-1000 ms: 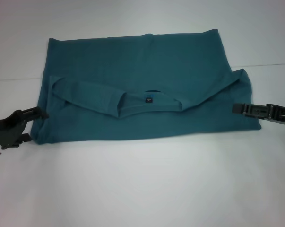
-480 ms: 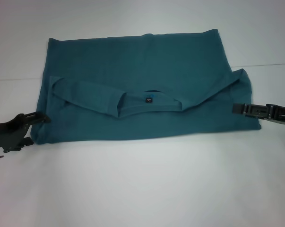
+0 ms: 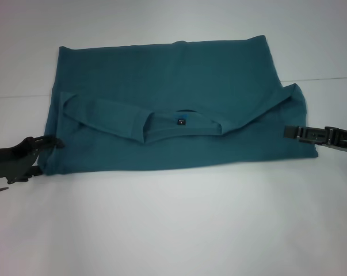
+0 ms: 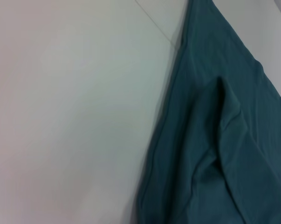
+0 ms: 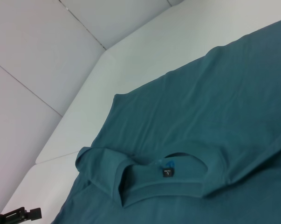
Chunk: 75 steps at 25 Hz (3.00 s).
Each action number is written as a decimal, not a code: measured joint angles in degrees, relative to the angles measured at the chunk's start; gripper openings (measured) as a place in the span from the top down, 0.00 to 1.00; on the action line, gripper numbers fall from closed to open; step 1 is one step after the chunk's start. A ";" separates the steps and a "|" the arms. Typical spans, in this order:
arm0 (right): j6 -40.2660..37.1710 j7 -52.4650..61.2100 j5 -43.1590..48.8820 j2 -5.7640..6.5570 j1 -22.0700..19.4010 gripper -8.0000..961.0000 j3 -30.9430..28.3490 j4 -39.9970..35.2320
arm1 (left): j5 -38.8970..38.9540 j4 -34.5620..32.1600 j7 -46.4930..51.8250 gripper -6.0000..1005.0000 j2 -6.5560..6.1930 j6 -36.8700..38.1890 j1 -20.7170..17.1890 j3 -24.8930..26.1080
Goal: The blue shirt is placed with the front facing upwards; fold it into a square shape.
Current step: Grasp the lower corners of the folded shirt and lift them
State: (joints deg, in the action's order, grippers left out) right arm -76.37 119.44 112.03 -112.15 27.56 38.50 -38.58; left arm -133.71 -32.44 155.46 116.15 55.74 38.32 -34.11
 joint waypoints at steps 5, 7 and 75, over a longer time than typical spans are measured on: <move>0.00 0.00 -0.04 0.00 -0.04 0.17 0.00 0.00 | 0.00 -0.36 0.43 0.10 -0.05 0.37 -0.36 0.00; 0.00 0.00 -0.05 0.00 -0.06 0.17 0.00 0.00 | 0.01 -0.36 0.46 0.10 -0.05 0.48 -0.48 0.01; -1.26 -0.33 -0.03 0.16 -0.36 0.17 -2.85 -0.09 | -0.94 -2.50 -0.83 0.95 -0.12 1.73 1.25 -3.94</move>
State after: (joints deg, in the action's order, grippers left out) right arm -77.63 119.11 111.99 -111.98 27.20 35.65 -38.67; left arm -134.66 -34.94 154.63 116.03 57.47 39.58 -38.04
